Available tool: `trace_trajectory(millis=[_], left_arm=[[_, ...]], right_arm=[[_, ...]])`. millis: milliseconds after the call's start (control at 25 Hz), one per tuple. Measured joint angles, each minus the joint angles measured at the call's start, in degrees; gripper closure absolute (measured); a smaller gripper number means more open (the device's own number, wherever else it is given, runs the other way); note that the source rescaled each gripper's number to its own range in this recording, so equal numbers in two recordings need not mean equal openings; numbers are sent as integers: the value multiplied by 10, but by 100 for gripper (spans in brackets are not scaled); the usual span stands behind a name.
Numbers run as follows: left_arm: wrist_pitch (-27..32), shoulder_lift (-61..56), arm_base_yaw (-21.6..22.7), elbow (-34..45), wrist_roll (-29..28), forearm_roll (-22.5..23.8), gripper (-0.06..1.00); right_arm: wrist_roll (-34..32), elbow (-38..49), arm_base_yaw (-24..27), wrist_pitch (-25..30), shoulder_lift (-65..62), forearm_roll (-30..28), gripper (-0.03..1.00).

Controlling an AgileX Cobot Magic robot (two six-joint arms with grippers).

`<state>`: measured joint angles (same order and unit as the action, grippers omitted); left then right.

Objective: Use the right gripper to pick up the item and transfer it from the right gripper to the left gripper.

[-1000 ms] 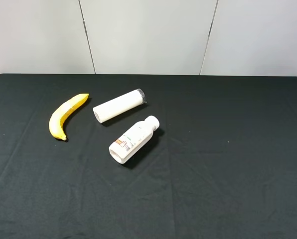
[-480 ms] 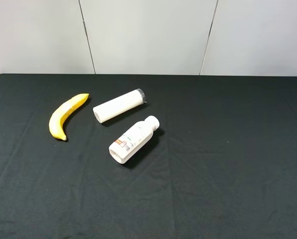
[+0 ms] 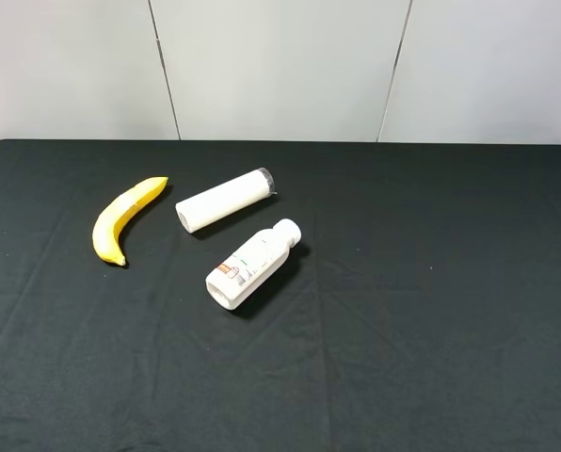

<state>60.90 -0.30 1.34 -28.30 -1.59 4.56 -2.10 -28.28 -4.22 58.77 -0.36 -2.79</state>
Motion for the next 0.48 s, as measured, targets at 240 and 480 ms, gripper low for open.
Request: trace_trajectory(millis=[240, 480], left_arm=[[0, 0, 12, 0, 0, 0, 2], [0, 0, 12, 0, 0, 0, 2]], right_arm=[[0, 0, 7, 0, 0, 0, -3], [0, 0, 61, 0, 0, 1, -3]])
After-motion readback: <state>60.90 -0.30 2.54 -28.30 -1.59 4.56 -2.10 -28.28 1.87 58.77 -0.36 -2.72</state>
